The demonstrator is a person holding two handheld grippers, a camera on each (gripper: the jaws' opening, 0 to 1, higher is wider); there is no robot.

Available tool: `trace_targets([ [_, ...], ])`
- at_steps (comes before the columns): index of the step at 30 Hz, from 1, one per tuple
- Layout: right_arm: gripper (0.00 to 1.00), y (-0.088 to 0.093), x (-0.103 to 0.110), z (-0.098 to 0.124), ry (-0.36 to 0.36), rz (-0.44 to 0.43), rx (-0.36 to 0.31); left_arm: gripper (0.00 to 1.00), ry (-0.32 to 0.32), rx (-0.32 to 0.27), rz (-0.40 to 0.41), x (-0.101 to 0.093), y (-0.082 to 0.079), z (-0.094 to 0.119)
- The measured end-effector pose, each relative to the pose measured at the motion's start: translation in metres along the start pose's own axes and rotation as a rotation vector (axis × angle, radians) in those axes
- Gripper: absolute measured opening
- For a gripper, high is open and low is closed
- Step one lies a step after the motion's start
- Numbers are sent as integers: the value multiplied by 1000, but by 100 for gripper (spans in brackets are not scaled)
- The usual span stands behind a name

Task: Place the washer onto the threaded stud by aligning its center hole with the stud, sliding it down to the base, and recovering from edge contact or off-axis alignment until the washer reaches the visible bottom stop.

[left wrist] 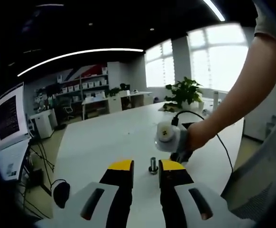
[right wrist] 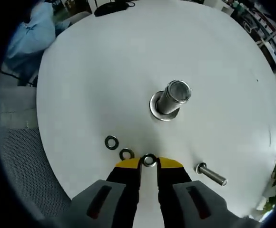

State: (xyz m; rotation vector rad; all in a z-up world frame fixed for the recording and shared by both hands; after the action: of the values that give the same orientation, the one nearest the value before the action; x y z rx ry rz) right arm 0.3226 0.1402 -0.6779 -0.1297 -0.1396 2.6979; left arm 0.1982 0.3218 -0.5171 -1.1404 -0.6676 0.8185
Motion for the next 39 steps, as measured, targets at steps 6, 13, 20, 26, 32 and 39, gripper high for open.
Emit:
trace_targets([
  [6, 15, 2, -2, 1, -3, -21, -8, 19, -1, -2, 0, 0, -1, 0],
  [13, 14, 9, -1, 2, 10, -51, -93, 19, -13, -6, -5, 3, -1, 1],
  [20, 14, 17, -3, 2, 38, -113, -149, 19, -16, -11, 6, 4, -1, 2],
  [26, 13, 25, -9, 9, 39, -187, -191, 19, -19, -15, 9, 4, -2, 2],
  [32, 13, 28, -17, 24, 49, -218, -228, 19, -16, -19, 9, 4, -3, 2],
  [39, 13, 35, -22, 36, 66, -236, -263, 19, -16, -20, 8, 3, -3, 2],
])
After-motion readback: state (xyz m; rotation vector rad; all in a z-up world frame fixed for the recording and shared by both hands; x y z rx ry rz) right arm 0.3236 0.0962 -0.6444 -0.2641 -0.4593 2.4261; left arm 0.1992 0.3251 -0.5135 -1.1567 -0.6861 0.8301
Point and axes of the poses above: the point that each gripper's makers call its tool centre point, and the gripper's own axes: z roughly backward along the fingers, x roughly to its left, y roughly out of its underside, the point moved 7 cm from there along z, roughly backward along the fingers, and after that the axes turned 1 degree about y, right-handed, at the moved point
